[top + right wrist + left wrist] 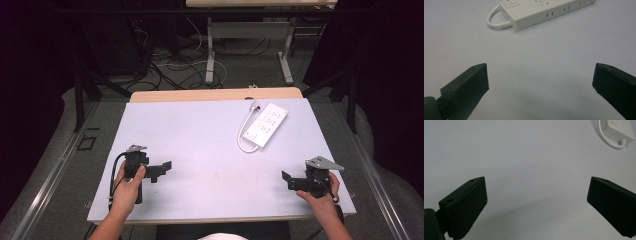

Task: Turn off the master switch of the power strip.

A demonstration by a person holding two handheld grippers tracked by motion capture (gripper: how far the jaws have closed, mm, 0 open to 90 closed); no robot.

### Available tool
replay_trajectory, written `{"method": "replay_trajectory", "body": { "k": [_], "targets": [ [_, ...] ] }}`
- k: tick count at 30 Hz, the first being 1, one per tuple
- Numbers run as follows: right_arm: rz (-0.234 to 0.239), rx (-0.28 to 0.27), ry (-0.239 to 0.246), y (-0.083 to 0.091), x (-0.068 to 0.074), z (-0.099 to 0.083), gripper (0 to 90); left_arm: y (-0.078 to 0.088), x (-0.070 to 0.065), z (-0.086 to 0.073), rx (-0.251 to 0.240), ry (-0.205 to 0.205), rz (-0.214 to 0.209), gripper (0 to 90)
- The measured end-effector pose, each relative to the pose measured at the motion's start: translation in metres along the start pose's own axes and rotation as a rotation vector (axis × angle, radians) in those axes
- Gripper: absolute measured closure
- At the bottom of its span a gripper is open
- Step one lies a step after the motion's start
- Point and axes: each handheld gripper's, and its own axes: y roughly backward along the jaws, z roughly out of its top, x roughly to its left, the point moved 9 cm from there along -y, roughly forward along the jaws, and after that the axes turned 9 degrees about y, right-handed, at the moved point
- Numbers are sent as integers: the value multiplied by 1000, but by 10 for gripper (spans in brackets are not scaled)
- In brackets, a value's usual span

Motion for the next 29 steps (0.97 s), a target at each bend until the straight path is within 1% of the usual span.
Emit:
{"method": "replay_trajectory", "body": {
  "k": [7, 9, 11, 12, 15, 19, 20, 21, 22, 23, 24, 25, 26, 28, 29],
  "targets": [
    [-1, -4, 3, 1, -1, 0, 0, 5, 19, -9, -7, 14, 41, 32],
    [-11, -5, -1, 1, -3, 0, 0, 6, 24, -12, -11, 23, 49, 32],
    [-11, -10, -1, 1, -3, 0, 0, 7, 30, -15, -12, 28, 58, 32],
    [-11, -6, 0, 1, -3, 0, 0, 8, 33, -17, -4, 31, 64, 32],
    [-11, -7, -2, 1, -3, 1, 0, 8, 40, -22, -13, 45, 72, 32],
    [-10, -7, -1, 1, -3, 1, 0, 10, 46, -25, -29, 65, 71, 33],
    [-10, -7, -1, 1, -3, 1, 0, 11, 48, -26, -23, 62, 69, 33],
    [-10, -7, 0, 1, -3, 1, 0, 12, 49, -27, -26, 73, 71, 33],
    [-10, -7, -1, 1, -3, 1, 0, 11, 50, -27, -39, 73, 72, 33],
    [-9, -8, -2, 1, -3, 1, 0, 11, 51, -27, -44, 82, 74, 33],
    [-9, -8, -1, 1, -3, 1, 0, 12, 52, -28, -31, 80, 73, 33],
    [-4, -3, -1, 1, -3, 0, 0, 11, 53, -27, -48, 80, 79, 33],
    [-8, -6, -1, 1, -3, 1, 0, 11, 54, -27, -55, 80, 83, 33],
    [-10, -8, 3, 1, -3, 1, 0, 11, 55, -28, -48, 81, 86, 34],
    [-9, -7, -1, 2, -3, 1, 0, 11, 56, -28, -55, 82, 89, 34]
  ]
}}
